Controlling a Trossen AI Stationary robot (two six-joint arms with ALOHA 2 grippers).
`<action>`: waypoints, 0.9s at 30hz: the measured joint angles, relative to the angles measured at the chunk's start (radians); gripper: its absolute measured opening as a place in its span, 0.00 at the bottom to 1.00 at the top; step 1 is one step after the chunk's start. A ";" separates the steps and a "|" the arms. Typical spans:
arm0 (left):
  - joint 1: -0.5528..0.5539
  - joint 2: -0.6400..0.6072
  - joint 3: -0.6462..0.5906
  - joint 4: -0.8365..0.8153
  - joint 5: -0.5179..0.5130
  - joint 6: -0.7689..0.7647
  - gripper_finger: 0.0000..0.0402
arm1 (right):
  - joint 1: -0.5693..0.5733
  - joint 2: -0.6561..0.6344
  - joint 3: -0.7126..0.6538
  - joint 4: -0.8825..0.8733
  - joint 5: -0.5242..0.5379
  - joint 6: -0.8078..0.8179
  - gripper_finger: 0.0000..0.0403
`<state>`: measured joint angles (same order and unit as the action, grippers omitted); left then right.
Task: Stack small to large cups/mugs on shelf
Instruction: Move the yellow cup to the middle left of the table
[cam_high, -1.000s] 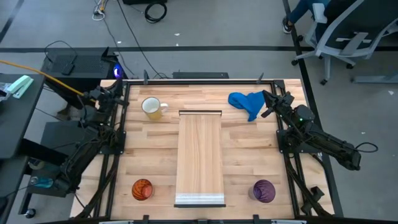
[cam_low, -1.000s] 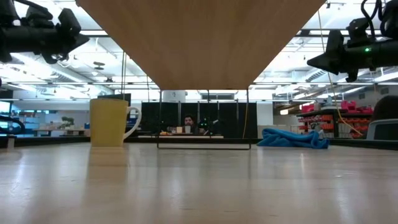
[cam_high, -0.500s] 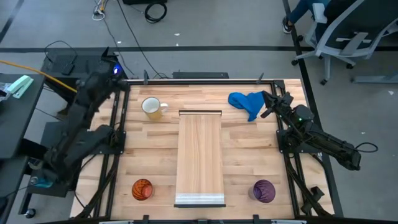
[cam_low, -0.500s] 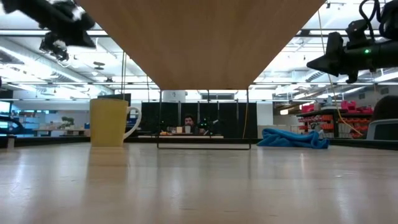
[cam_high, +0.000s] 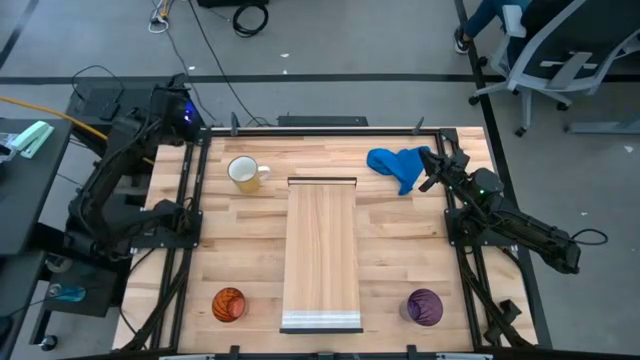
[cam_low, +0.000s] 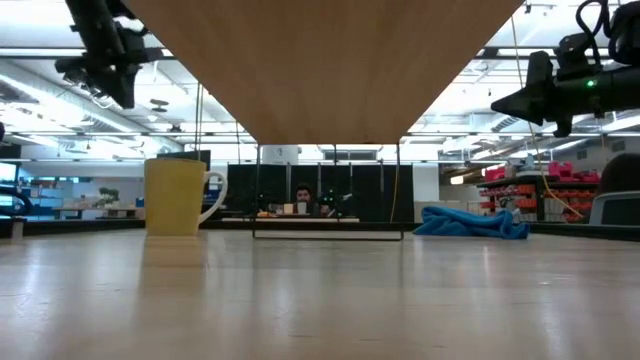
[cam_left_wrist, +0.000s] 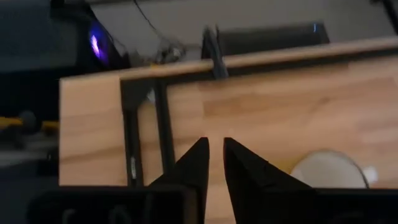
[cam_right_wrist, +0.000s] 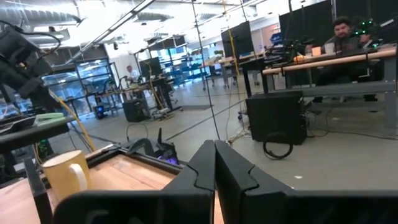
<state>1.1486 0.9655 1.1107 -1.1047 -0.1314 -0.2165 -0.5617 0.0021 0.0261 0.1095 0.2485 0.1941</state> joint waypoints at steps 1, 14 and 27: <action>-0.001 0.011 0.000 -0.007 0.003 0.000 0.16 | 0.000 0.000 0.000 0.000 -0.002 0.000 0.02; -0.067 0.064 0.003 -0.082 0.059 -0.035 0.25 | 0.000 0.000 0.000 -0.001 -0.011 0.012 0.02; -0.221 0.222 -0.005 0.020 0.233 0.010 0.34 | 0.000 0.000 0.000 0.000 -0.016 0.013 0.02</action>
<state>0.9274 1.1879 1.1053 -1.0843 0.1015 -0.2066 -0.5617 0.0025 0.0261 0.1095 0.2324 0.2070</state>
